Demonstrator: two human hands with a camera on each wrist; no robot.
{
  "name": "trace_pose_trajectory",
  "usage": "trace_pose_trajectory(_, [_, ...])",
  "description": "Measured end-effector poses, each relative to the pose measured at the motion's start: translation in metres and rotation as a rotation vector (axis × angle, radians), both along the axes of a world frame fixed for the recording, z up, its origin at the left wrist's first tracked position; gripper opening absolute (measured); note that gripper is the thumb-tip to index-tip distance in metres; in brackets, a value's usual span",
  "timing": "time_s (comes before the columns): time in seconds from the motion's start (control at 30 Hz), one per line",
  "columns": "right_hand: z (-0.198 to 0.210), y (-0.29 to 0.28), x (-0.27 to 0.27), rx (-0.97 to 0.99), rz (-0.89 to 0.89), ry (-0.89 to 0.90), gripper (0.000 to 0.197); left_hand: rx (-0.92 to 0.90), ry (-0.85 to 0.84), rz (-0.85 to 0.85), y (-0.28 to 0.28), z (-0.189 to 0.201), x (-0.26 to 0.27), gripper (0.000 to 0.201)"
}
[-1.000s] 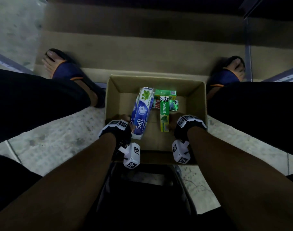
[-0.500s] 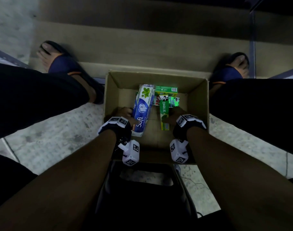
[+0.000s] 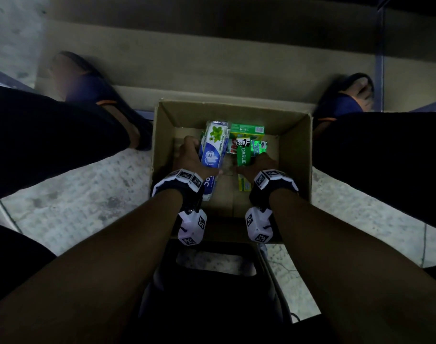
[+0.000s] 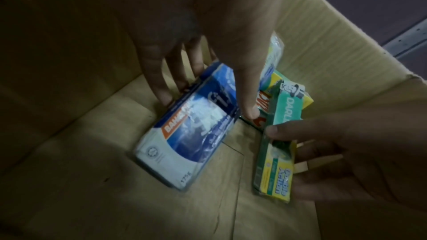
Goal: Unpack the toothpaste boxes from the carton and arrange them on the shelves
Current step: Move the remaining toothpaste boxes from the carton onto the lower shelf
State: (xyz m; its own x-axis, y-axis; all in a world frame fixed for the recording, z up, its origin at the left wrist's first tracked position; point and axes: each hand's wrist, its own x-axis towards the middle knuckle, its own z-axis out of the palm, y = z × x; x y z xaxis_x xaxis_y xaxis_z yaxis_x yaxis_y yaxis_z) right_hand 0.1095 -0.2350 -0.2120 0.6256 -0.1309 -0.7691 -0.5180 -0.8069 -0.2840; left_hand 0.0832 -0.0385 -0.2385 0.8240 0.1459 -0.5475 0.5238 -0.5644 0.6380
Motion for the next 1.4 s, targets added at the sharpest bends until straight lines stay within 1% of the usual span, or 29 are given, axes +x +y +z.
trace_pose_trajectory(0.13, [0.001,0.001,-0.003,-0.002,-0.027,-0.013,0.070,0.064,-0.039,-0.019,-0.007,0.004,0.003,0.088])
trace_pose_trajectory(0.27, [0.002,0.000,-0.004,0.000,-0.014,-0.026,0.070,0.093,-0.051,-0.023,-0.013,0.008,0.004,0.085])
trace_pose_trajectory(0.43, [-0.003,-0.001,-0.003,0.016,-0.022,-0.021,0.067,0.094,0.020,-0.047,-0.012,0.011,0.007,0.098])
trace_pose_trajectory(0.63, [-0.009,-0.003,-0.002,0.022,-0.033,-0.041,0.068,0.060,0.061,-0.088,-0.009,0.010,0.009,0.091])
trace_pose_trajectory(0.77, [-0.004,-0.006,-0.001,0.032,-0.003,-0.070,0.067,0.048,0.116,-0.134,-0.004,0.015,0.008,0.100])
trace_pose_trajectory(0.83, [0.001,-0.007,0.000,0.028,0.031,-0.087,0.062,0.037,0.119,-0.145,-0.002,0.021,0.008,0.100])
trace_pose_trajectory(0.93, [0.012,-0.007,0.003,0.027,0.059,-0.107,0.061,0.022,0.103,-0.133,-0.001,0.034,0.009,0.099])
trace_pose_trajectory(1.03, [0.027,-0.006,0.006,0.044,0.047,-0.140,0.059,0.011,0.065,-0.122,0.001,0.053,0.009,0.094])
trace_pose_trajectory(1.13, [0.044,-0.003,0.007,0.038,0.067,-0.186,0.054,0.037,0.016,-0.139,0.002,0.075,0.006,0.080])
trace_pose_trajectory(1.17, [0.049,-0.002,0.007,0.031,0.073,-0.211,0.052,0.047,0.003,-0.134,0.003,0.083,0.005,0.078])
trace_pose_trajectory(1.3, [0.075,0.001,0.004,0.015,0.078,-0.262,0.056,0.057,-0.064,-0.124,0.004,0.114,0.003,0.078])
trace_pose_trajectory(1.4, [0.098,0.002,0.001,-0.011,0.089,-0.297,0.048,0.066,-0.112,-0.125,0.003,0.137,0.002,0.079])
